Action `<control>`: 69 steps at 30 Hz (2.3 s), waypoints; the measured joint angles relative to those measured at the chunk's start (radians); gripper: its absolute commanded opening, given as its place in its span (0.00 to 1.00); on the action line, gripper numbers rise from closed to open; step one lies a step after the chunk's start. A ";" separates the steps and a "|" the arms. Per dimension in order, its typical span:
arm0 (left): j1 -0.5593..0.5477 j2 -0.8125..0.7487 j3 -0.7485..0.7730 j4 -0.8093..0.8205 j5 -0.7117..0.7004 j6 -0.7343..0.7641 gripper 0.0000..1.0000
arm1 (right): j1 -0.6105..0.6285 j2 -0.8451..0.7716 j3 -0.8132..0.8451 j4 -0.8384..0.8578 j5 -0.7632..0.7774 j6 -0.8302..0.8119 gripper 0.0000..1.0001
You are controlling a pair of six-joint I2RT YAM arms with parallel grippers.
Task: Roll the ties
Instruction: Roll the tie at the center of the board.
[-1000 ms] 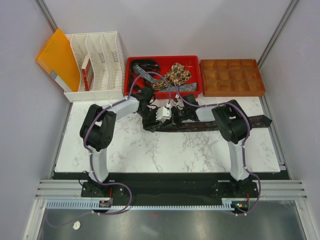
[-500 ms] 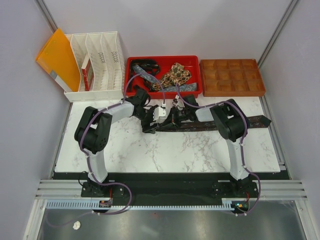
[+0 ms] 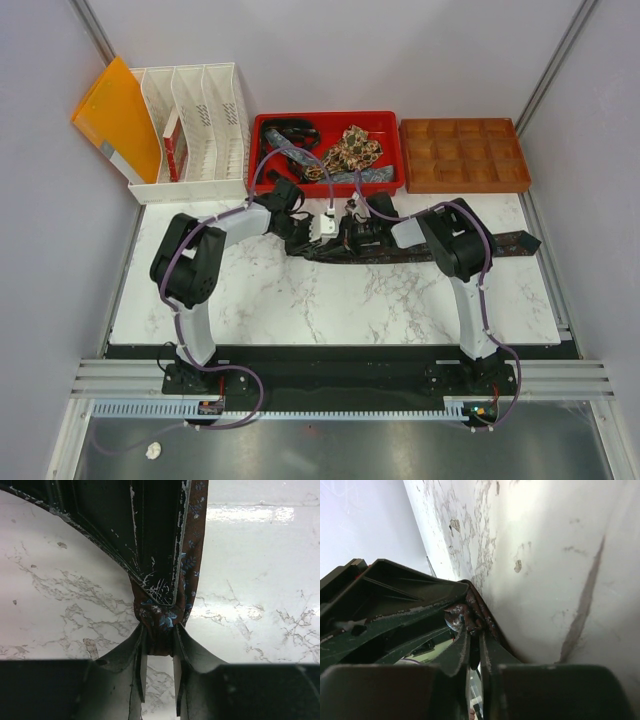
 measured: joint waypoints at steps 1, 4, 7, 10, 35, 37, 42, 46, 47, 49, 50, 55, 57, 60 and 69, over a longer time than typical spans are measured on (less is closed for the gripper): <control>-0.002 0.000 0.002 -0.002 -0.001 0.001 0.25 | 0.000 0.000 0.000 -0.001 -0.001 -0.001 0.26; -0.006 0.001 0.005 -0.009 -0.011 0.002 0.25 | -0.001 -0.006 0.007 -0.020 -0.004 -0.010 0.35; -0.017 0.002 0.011 -0.018 -0.022 0.002 0.25 | -0.007 -0.037 0.014 -0.087 0.011 -0.061 0.41; -0.037 0.002 0.012 -0.021 -0.026 0.002 0.25 | -0.024 -0.071 0.014 -0.175 0.020 -0.123 0.46; -0.105 0.033 0.064 -0.051 -0.062 -0.021 0.48 | -0.089 -0.121 0.007 -0.420 0.046 -0.355 0.00; -0.105 0.033 0.064 -0.052 -0.062 -0.026 0.57 | -0.089 -0.121 0.012 -0.428 0.047 -0.371 0.00; -0.091 0.022 0.046 -0.055 -0.050 -0.040 0.64 | -0.077 -0.117 0.035 -0.460 0.058 -0.414 0.00; -0.060 0.005 0.024 -0.057 -0.043 -0.043 0.66 | -0.060 -0.100 0.077 -0.475 0.071 -0.446 0.00; -0.050 0.000 0.017 -0.057 -0.042 -0.043 0.66 | -0.055 -0.096 0.088 -0.475 0.075 -0.455 0.00; -0.036 -0.009 0.005 -0.055 -0.042 -0.043 0.65 | -0.045 -0.091 0.101 -0.475 0.085 -0.470 0.00; -0.031 -0.012 0.001 -0.053 -0.041 -0.043 0.64 | -0.044 -0.089 0.106 -0.475 0.087 -0.476 0.00; -0.025 -0.014 -0.003 -0.048 -0.040 -0.043 0.51 | -0.039 -0.087 0.109 -0.474 0.089 -0.488 0.00; -0.025 -0.014 -0.003 -0.048 -0.040 -0.043 0.46 | -0.038 -0.087 0.109 -0.475 0.090 -0.488 0.00; -0.025 -0.014 -0.003 -0.049 -0.040 -0.043 0.40 | -0.037 -0.087 0.109 -0.474 0.092 -0.488 0.00; -0.037 -0.014 0.043 -0.064 -0.013 -0.061 0.39 | -0.030 -0.087 0.116 -0.478 0.103 -0.488 0.00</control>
